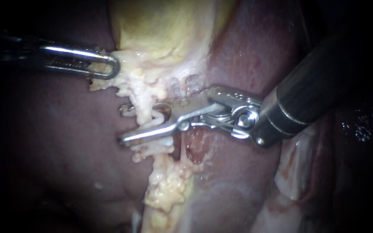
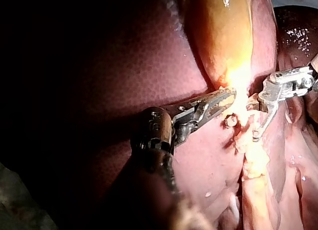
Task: Clipping third clip left tube
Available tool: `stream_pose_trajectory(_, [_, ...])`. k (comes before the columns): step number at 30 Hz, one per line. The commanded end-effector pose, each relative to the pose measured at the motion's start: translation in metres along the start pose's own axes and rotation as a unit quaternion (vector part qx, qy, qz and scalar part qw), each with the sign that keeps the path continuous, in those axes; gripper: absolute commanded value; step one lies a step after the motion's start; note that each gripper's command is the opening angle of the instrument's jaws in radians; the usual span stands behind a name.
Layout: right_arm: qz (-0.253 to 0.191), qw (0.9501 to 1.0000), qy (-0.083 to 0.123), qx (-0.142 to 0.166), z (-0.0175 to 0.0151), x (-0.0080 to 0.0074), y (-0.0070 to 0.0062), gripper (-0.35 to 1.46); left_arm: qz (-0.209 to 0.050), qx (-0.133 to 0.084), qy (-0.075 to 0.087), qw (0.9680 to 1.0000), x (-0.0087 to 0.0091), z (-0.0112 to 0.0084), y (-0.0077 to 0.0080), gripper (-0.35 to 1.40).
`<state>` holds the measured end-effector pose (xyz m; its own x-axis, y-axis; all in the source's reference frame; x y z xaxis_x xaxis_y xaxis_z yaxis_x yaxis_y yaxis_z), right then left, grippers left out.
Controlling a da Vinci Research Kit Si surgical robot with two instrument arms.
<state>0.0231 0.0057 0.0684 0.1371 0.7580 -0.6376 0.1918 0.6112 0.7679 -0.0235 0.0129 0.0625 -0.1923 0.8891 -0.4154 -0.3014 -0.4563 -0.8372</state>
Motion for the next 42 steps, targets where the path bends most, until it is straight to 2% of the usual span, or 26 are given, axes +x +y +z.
stream_pose_trajectory(1, [0.0, 1.0, 0.0, 0.0, 0.0, 0.0001, -0.0002, 0.49, 0.0, 0.0, 0.0, 1.0, 0.0, 0.0, 0.0, -0.35])
stream_pose_trajectory(13, [0.023, 0.9997, 0.002, 0.008, -0.0007, 0.003, -0.0036, 0.45, 0.0, 0.0, 0.0, 1.0, -0.0001, -0.0002, 0.0, -0.35])
stream_pose_trajectory(18, [0.032, 0.9994, 0.003, 0.009, -0.0006, 0.0033, -0.004, 0.45, 0.0, 0.0, 0.0, 1.0, -0.0001, -0.0002, 0.0, -0.35])
stream_pose_trajectory(25, [0.07, 0.9975, 0.004, 0.008, -0.0005, 0.0031, -0.0039, 0.38, 0.0, 0.0, 0.0, 1.0, -0.0001, -0.0001, 0.0, -0.35])
stream_pose_trajectory(32, [0.088, 0.9961, 0.004, 0.008, -0.0005, 0.0029, -0.0039, 0.2, 0.0, 0.0, 0.0, 1.0, -0.0001, -0.0001, 0.0, -0.35])
stream_pose_trajectory(40, [0.099, 0.995, 0.003, 0.009, -0.0009, 0.0028, -0.004, -0.17, 0.0, 0.0, 0.0, 1.0, -0.0002, -0.0001, -0.0001, -0.35])
stream_pose_trajectory(42, [0.102, 0.9947, 0.003, 0.009, -0.0009, 0.0027, -0.0041, -0.33, 0.0, 0.0, 0.0, 1.0, -0.0002, 0.0, -0.0001, -0.35])
